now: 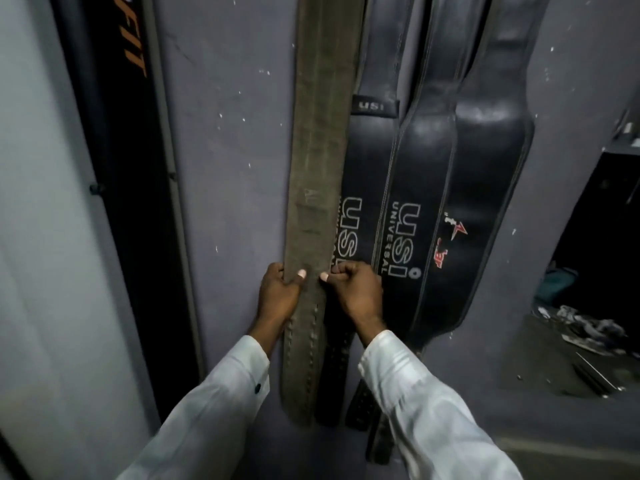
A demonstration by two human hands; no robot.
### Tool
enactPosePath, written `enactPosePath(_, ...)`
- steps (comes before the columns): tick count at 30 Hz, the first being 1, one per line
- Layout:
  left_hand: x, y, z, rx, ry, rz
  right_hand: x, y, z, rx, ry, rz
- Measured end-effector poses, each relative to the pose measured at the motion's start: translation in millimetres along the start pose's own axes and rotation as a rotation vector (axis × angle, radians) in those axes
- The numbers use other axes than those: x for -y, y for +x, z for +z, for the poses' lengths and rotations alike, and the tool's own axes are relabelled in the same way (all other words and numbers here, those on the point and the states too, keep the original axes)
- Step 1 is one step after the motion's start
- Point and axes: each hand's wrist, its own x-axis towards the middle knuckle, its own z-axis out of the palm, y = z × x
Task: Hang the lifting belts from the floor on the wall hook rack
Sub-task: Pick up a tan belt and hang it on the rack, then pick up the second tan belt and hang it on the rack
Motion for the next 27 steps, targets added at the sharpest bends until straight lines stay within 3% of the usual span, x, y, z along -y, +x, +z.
enactPosePath(4,41.1,-55.6,-0.4,-0.006,-0.055,-0.101,-28.1,-58.1,-1.3,0.084,0.003,0.078)
enactPosePath(12,52.6,-243.4,-13.4,-0.055,-0.304,-0.385,-106.2,-195.5,-19.4,0.256,0.135,0.167)
enactPosePath(17,86.8,-362.1,-32.8,-0.018,-0.394,-0.540,-173.4,-288.5,-24.0,0.408,0.074,0.293)
enactPosePath(27,196.0,-580.2,-83.7,-0.227,-0.417,-0.961,-211.4,-517.5,-36.5,0.628,0.004,0.603)
